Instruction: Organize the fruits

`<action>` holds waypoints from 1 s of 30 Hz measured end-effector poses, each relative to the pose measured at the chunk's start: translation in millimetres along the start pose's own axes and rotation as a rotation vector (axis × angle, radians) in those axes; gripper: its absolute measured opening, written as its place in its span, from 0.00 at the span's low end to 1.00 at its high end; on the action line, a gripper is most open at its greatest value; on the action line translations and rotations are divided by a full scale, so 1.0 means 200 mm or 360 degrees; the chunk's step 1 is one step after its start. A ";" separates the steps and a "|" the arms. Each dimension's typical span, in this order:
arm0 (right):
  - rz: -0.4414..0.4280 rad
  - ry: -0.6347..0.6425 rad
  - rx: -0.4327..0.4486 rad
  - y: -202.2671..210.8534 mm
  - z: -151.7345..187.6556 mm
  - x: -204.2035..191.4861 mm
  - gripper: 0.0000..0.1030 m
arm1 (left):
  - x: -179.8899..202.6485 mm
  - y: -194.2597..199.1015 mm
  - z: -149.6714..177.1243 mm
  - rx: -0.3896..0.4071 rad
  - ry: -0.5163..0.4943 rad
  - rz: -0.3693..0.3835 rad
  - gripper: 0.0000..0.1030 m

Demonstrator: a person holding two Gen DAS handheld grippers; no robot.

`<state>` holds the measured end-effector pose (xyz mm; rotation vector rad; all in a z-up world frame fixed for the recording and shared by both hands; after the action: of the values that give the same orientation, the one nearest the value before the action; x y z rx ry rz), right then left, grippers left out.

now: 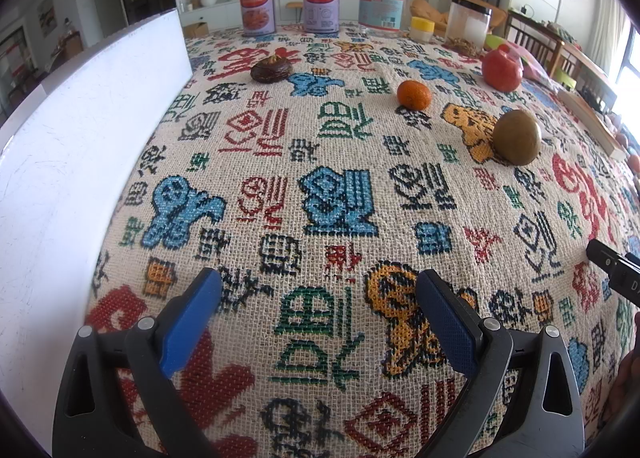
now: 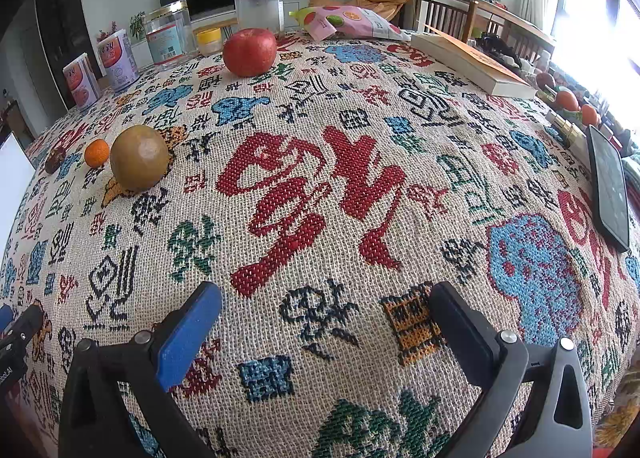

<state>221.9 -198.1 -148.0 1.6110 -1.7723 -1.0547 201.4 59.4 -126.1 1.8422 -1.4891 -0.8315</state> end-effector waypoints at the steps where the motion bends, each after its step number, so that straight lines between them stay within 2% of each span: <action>1: 0.0000 0.0000 0.0000 0.00 0.00 0.00 1.00 | 0.00 0.00 0.00 0.0000 0.0000 0.0000 0.96; 14: -0.0002 0.0000 0.0000 0.00 0.00 0.00 1.00 | 0.00 0.00 0.00 0.0000 0.0007 0.0012 0.96; 17: 0.0000 0.0001 0.0000 0.00 0.00 0.00 1.00 | -0.02 0.01 0.00 0.0005 0.0035 0.0092 0.96; 19: -0.0001 0.0000 0.0000 0.00 0.00 0.00 1.00 | -0.07 0.02 -0.02 -0.0009 0.0124 0.0166 0.95; 23: 0.0000 0.0000 0.0000 0.00 0.00 0.00 1.00 | -0.19 -0.01 -0.23 0.0039 0.0438 0.0173 0.95; 25: -0.0001 0.0001 0.0000 0.00 0.00 0.00 1.00 | -0.21 -0.08 -0.37 0.0045 0.0533 0.0206 0.95; 27: -0.0002 0.0000 0.0000 0.00 0.00 0.00 1.00 | -0.22 -0.20 -0.53 0.0047 0.0542 0.0165 0.95; 30: -0.0002 0.0000 0.0000 0.00 0.00 0.00 1.00 | -0.20 -0.39 -0.72 0.0035 0.0429 0.0087 0.95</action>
<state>222.0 -198.4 -148.3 1.6124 -1.7712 -1.0551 354.2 123.8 -96.6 1.8384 -1.3741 -0.5188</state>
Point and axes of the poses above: each gripper's, at about its wrist camera, not at the fingertips, and y roughly against the way its jaws point, x to its right, z to its underside, the point moved 5 cm from there along -y, roughly the way its jaws point, and after that the axes turned 6 degrees about -z, right-handed, at the moved point
